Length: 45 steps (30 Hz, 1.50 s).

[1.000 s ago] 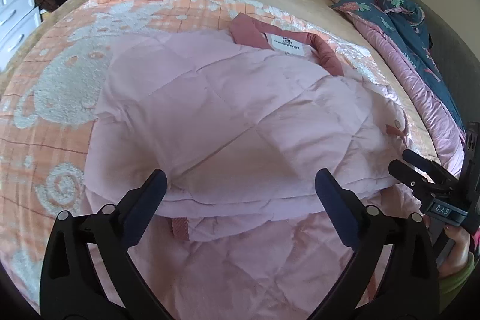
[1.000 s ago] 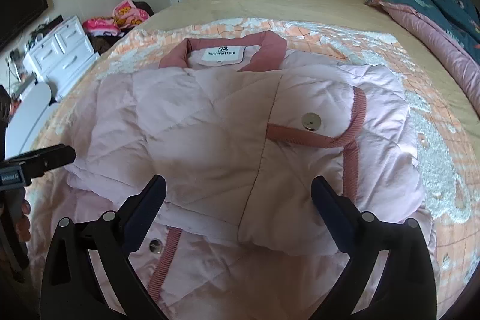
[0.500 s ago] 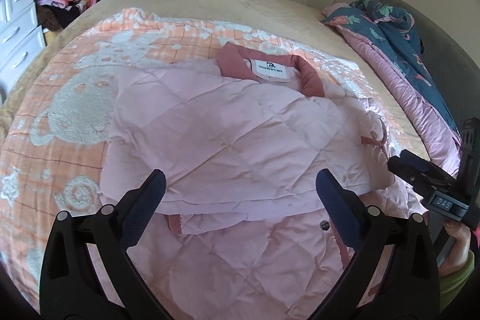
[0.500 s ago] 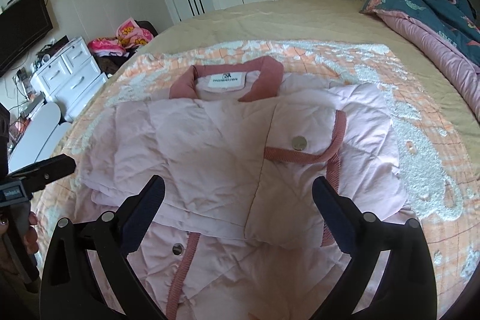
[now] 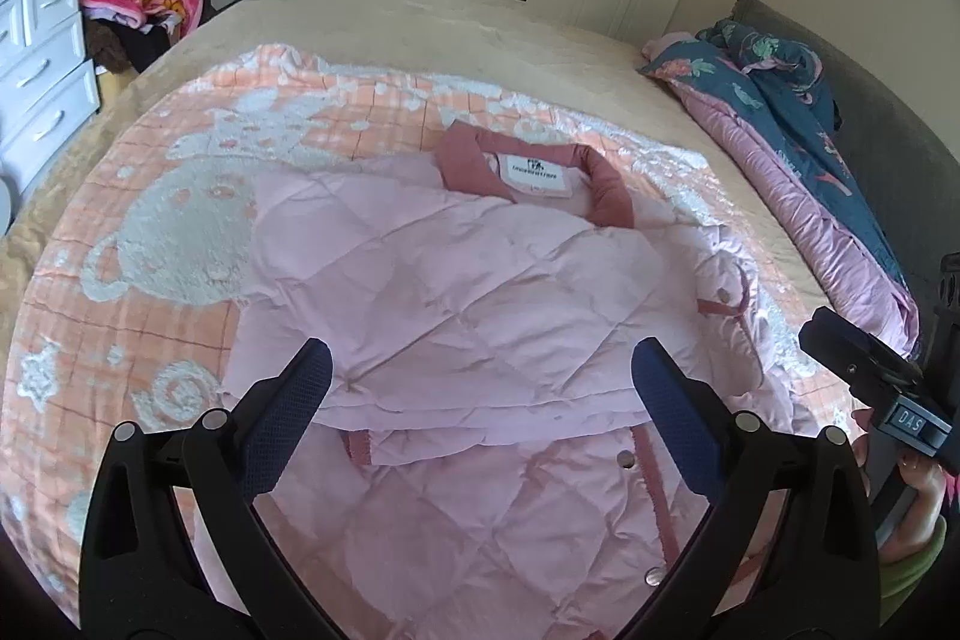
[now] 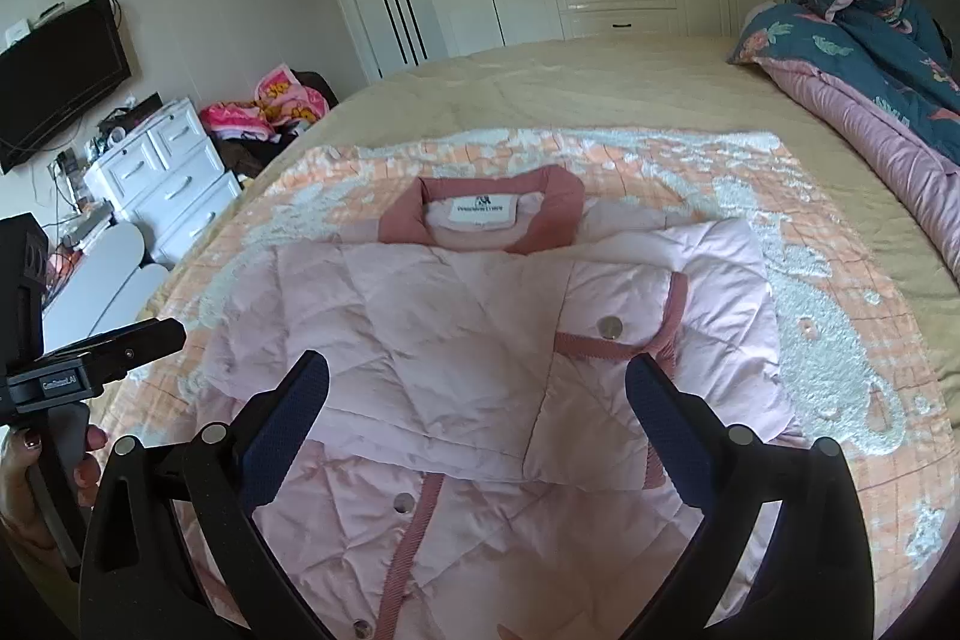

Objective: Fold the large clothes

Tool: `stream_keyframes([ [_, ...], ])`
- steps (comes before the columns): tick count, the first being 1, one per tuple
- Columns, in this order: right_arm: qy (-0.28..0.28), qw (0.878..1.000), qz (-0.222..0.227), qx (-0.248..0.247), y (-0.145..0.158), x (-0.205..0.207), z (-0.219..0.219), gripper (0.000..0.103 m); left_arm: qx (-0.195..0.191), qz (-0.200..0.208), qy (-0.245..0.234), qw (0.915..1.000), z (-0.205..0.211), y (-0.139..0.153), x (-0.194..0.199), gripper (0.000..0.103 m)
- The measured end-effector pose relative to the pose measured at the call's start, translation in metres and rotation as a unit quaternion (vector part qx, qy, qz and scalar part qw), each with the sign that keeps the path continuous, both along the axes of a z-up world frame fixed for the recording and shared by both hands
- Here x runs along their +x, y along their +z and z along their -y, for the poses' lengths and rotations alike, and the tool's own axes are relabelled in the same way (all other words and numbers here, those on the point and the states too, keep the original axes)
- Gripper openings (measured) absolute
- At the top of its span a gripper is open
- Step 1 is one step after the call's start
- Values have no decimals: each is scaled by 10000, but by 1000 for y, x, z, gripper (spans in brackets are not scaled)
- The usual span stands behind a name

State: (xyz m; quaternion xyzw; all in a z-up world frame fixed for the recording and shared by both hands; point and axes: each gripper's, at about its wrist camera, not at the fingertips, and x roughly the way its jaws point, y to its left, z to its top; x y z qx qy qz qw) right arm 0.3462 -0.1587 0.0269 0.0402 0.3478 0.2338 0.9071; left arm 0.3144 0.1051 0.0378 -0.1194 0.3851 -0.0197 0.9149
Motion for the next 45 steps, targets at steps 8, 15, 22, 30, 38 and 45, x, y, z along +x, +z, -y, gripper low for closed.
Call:
stream_keyframes([
  [8,-98,9996,219,171,24,-12,11,99,-27,234,40,9997,-2,19,-12,94],
  [15,-161,9988,397,227,41,-24,20,99,-2,550,8,9985,2,39,-26,94],
  [22,-174,9977,593,276,56,-36,27,99,65,715,-13,9974,3,52,-42,94],
  [30,-154,9961,825,281,69,-54,29,99,83,1039,23,9946,0,73,-64,94],
  [38,-297,9943,991,253,76,-73,39,99,-12,1165,-7,9932,-5,82,-86,94],
  [45,-400,9929,1080,297,80,-91,53,99,-76,1325,-26,9911,-6,90,-106,94],
])
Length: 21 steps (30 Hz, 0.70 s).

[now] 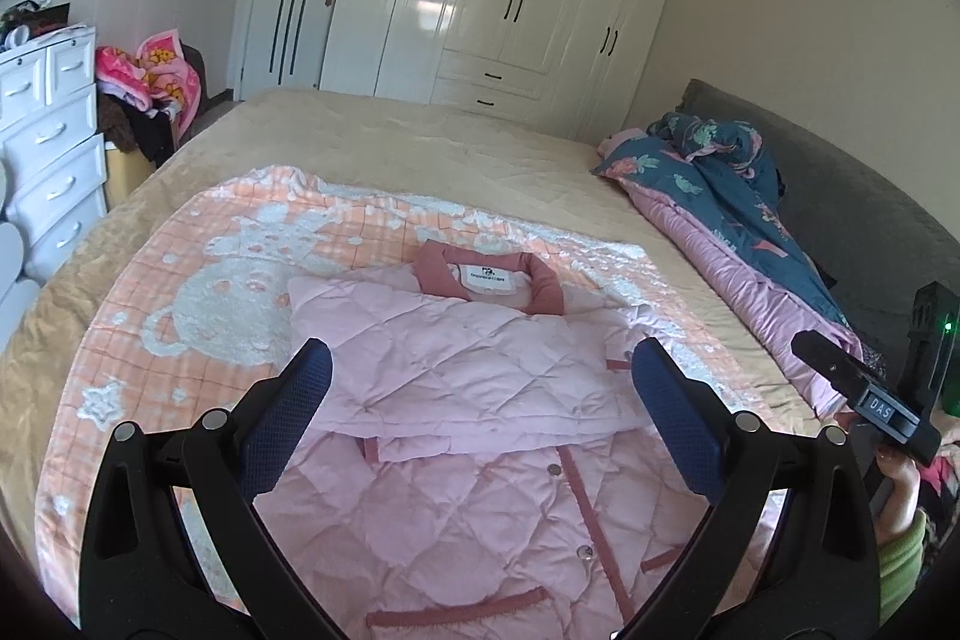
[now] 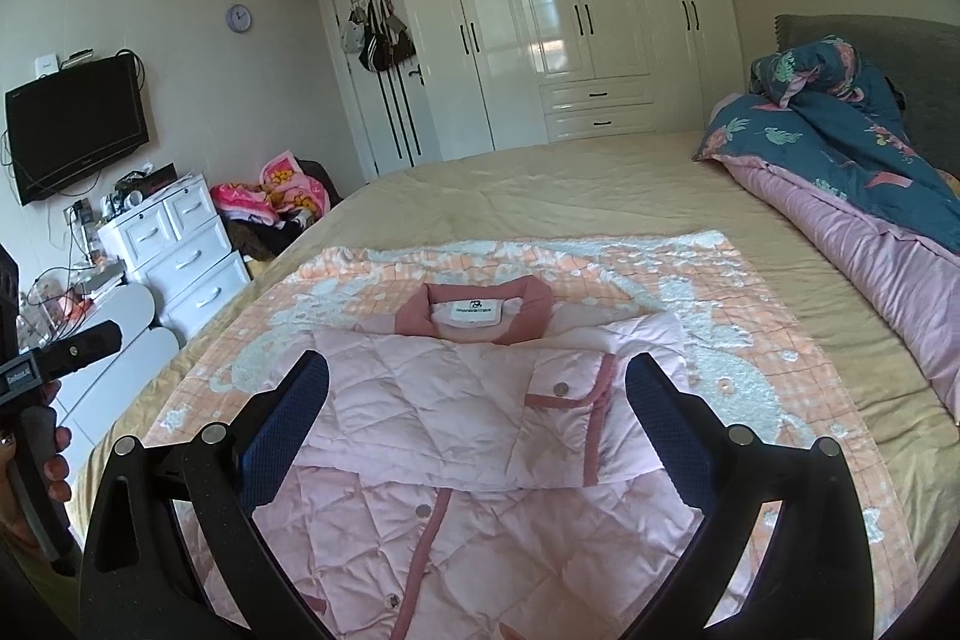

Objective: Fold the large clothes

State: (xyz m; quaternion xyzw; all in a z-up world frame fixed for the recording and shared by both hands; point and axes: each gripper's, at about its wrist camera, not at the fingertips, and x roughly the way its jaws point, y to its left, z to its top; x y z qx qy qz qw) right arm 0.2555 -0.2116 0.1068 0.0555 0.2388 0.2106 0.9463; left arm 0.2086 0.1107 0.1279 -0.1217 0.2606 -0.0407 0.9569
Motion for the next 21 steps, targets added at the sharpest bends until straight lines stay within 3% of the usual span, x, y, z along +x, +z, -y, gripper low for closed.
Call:
stream_keyframes([
  [6,-51,10000,2,10,-2,-13,9,99,-38,71,-44,10000,3,0,-14,94],
  [12,-124,9999,-26,-74,-11,-26,15,99,357,71,131,9993,14,-4,-27,94],
  [18,-218,9997,-70,-96,-20,-41,21,99,323,-86,-55,9994,26,-18,-36,94],
  [21,-238,9996,-89,-80,-22,-49,25,99,510,-173,-30,9985,34,-27,-42,94],
])
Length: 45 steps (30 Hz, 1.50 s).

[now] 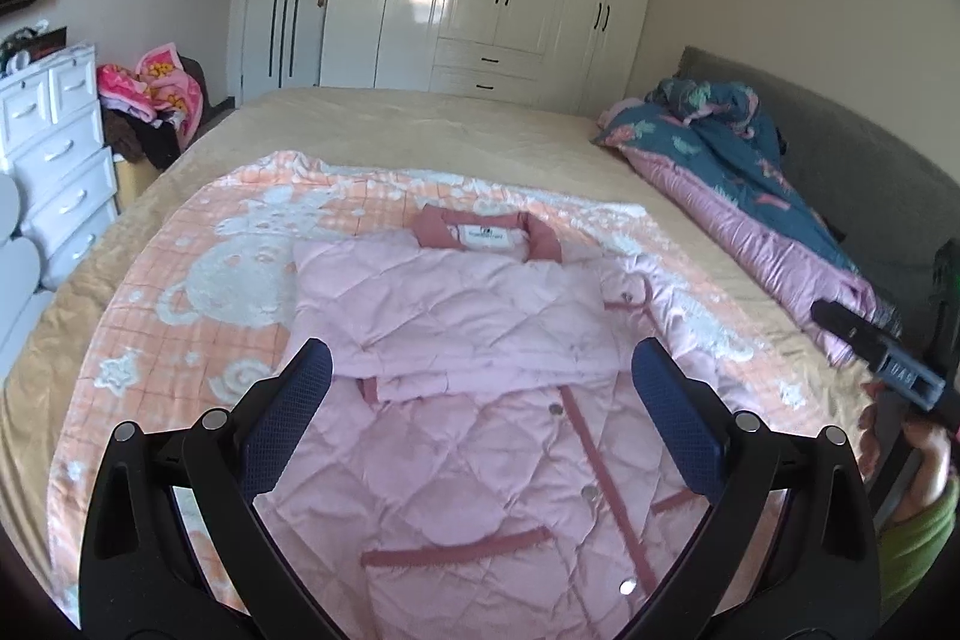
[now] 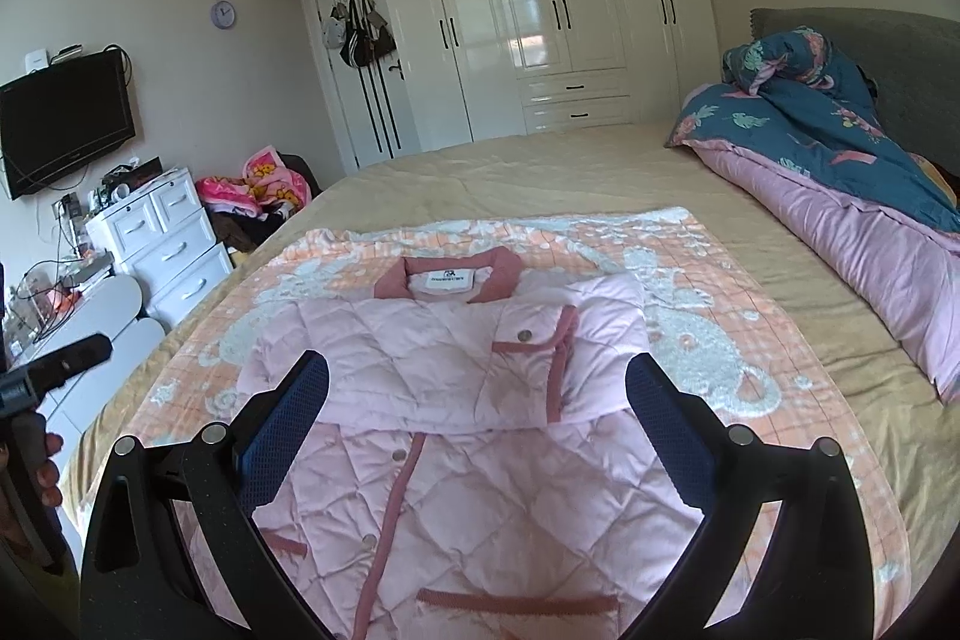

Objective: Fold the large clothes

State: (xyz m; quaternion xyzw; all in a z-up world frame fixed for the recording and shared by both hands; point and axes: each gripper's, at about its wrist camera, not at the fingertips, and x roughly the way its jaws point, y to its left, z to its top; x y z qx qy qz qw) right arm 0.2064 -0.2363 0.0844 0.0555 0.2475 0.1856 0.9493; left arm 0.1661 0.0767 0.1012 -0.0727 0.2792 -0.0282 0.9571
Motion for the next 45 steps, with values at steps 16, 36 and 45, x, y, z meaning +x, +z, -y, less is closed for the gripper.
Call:
stream_keyframes([
  [16,94,9995,-289,-39,-17,-39,6,99,227,-710,-90,9972,29,-49,-40,94],
  [36,214,9987,-461,-83,-17,-82,21,99,73,-949,254,9951,19,-55,-86,94],
  [45,249,9979,-596,-92,-23,-95,33,99,57,-1134,409,9927,10,-67,-101,94],
])
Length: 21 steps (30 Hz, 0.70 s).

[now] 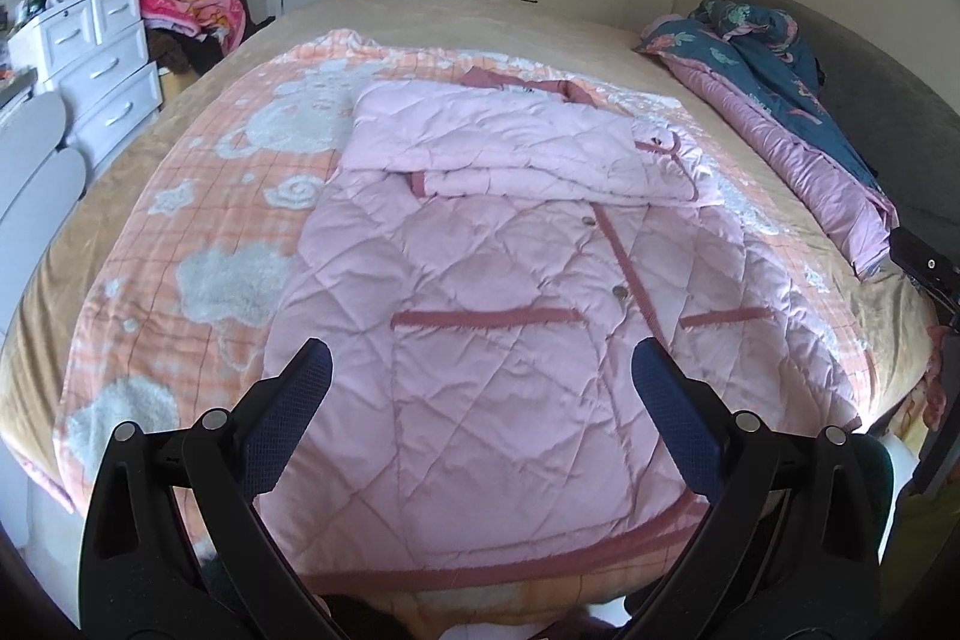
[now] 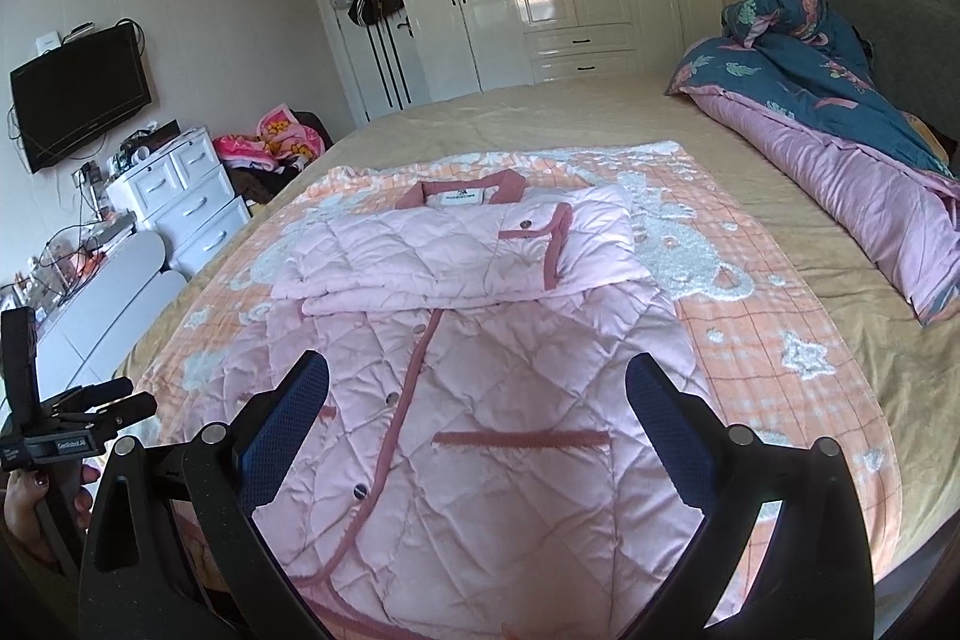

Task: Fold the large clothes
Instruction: 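Move both tools to the ribbed hem of the jacket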

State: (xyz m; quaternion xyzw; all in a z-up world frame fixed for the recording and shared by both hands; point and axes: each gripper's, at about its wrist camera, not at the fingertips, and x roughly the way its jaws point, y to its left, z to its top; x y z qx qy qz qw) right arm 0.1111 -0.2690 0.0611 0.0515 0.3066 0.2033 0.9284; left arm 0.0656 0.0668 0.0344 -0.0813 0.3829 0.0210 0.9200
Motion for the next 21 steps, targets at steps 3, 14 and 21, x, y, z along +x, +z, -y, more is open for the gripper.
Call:
stream_keyframes([
  [3,-33,10000,-68,7,-4,-3,7,99,3,-11,48,10000,-3,-1,-5,94],
  [14,-55,9994,-340,47,-18,-6,25,99,101,-189,329,9992,-22,-11,-16,94],
  [21,-37,9982,-594,-71,-34,-4,29,99,108,-430,475,9979,-34,-26,-20,94],
])
